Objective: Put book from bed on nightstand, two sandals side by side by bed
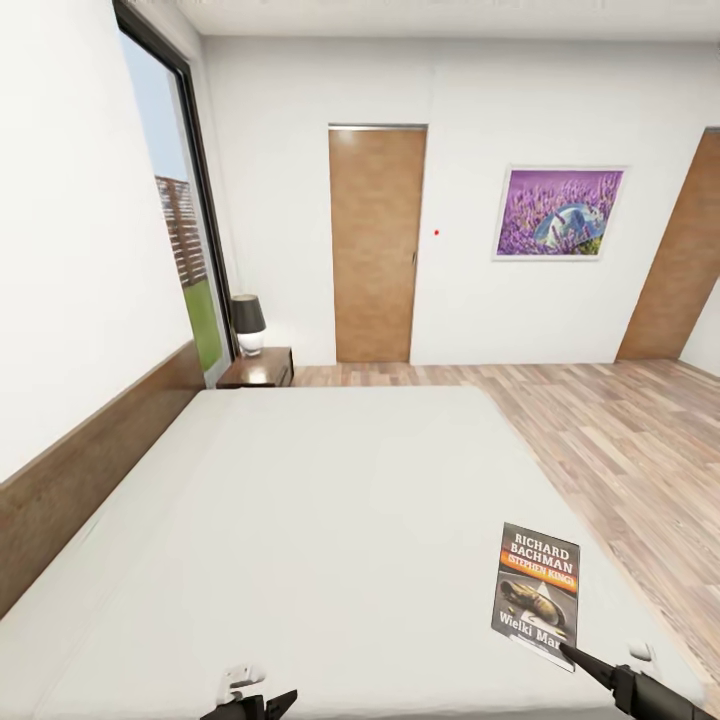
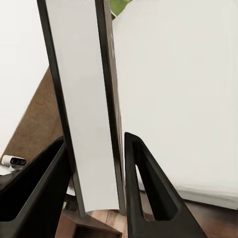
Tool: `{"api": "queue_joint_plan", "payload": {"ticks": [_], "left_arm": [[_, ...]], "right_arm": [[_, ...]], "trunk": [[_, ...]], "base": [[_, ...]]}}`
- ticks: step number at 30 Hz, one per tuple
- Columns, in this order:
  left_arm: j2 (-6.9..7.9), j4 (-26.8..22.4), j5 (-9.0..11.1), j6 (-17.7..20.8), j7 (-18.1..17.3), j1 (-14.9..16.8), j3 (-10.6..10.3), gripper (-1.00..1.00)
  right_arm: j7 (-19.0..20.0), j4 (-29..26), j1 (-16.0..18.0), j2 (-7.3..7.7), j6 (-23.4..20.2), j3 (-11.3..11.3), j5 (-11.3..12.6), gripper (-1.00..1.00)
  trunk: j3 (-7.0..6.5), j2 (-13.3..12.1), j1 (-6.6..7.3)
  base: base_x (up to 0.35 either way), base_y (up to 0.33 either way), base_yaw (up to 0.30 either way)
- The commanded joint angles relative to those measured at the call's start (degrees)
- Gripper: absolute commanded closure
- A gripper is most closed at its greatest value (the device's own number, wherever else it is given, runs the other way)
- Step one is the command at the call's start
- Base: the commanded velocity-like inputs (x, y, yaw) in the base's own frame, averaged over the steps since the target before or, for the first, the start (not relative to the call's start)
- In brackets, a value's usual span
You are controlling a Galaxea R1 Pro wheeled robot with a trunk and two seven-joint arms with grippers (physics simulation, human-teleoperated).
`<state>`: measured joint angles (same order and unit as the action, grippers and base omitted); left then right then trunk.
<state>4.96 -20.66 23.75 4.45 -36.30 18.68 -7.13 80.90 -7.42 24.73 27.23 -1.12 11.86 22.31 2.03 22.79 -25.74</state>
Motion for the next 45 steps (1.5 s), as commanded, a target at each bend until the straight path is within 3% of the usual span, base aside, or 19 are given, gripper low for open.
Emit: {"api": "queue_joint_plan", "payload": {"ticks": [1,21,37,45], "left_arm": [[0.05,-0.04,0.59,0.47,-0.08,0.04,-0.27,-1.0],[0.05,-0.04,0.59,0.47,-0.09,0.04,-0.27,-1.0],[0.05,-0.06,0.6,0.47,-0.08,0.04,-0.26,-1.0],[0.05,-0.04,0.6,0.47,-0.1,0.04,-0.27,-1.0]], "right_arm": [[0.18,0.03,0.06,0.01,-0.12,0.18,-0.08,1.0],[0.41,0.03,0.06,0.02,-0.1,0.18,-0.08,1.0],[0.48,-0.12,0.06,-0.18,-0.1,0.12,-0.16,1.0],[0.22,-0.19,0.06,-0.32,-0.11,0.01,-0.16,1.0]], "trunk": [[0.04,0.13,-0.04],[-1.71,0.13,-0.04],[-1.85,0.13,-0.04],[-1.85,0.13,-0.04]], "base": [[0.0,0.0,0.0],[0.0,0.0,0.0],[0.0,0.0,0.002],[0.0,0.0,0.162]]}}
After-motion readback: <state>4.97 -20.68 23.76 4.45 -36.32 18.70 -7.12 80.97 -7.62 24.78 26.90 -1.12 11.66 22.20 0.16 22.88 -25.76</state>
